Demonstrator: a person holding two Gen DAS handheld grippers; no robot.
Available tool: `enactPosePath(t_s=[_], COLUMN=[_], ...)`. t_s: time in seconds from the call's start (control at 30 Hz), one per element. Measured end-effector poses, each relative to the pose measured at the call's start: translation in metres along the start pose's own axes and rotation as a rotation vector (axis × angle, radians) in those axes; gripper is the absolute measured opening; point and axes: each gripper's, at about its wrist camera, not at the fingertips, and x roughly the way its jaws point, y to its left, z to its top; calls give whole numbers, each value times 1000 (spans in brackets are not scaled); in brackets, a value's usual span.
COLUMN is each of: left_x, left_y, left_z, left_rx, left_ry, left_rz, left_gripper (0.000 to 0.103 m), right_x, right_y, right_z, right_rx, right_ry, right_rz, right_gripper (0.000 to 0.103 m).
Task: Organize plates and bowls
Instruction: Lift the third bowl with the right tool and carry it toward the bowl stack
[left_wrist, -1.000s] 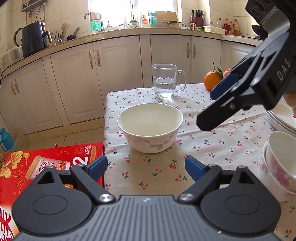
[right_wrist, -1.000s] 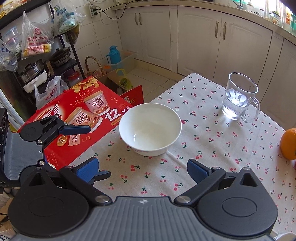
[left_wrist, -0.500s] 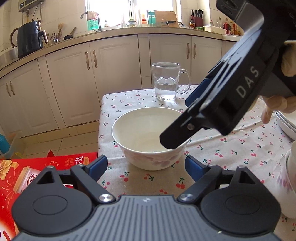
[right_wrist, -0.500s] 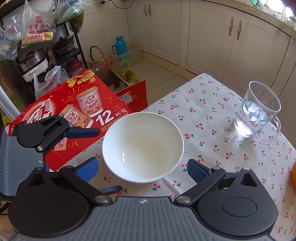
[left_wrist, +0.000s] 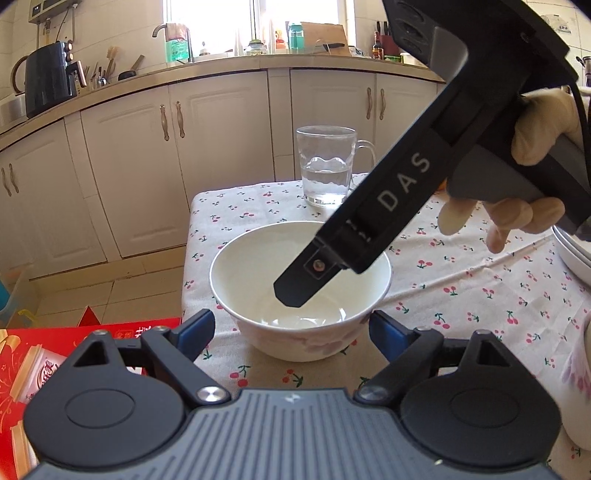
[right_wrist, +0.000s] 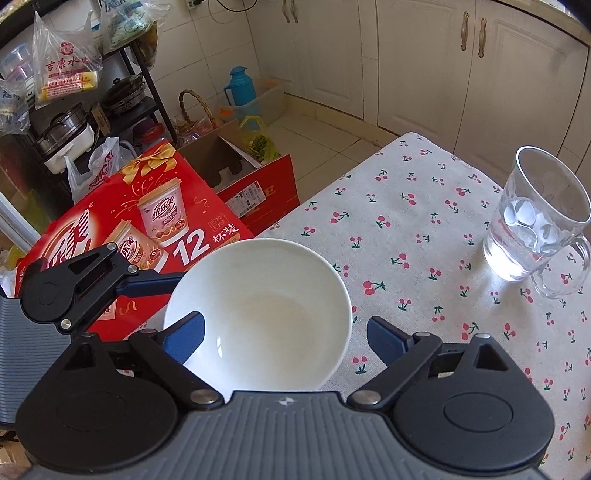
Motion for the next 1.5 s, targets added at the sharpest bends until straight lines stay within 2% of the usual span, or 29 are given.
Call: enactPosePath(t_s=[0.1,0.4,0.77,1.0,1.5], left_x=[0,-1,-10,-30,-97], left_y=[-1,-2,-8,-18,-62], left_z=[1,1,2,4,5], left_rx=[10,16,27,43,110], left_ry=[-7,-15,-7,-13,-38], left_rz=[-4,-12,-17,-23,-33], left_gripper=[90,87,86,86,86], right_x=[2,5,-4,-20,-85], right_y=[-2,-5,0,11,46], right_z=[-1,-1,-4,-15,-56], right_rx=[0,5,-2,-11,-13], right_ry=[5,-5,-5,-6,-38], right_rz=[10,46,45,35,36], right_gripper=[86,79,78,78,78])
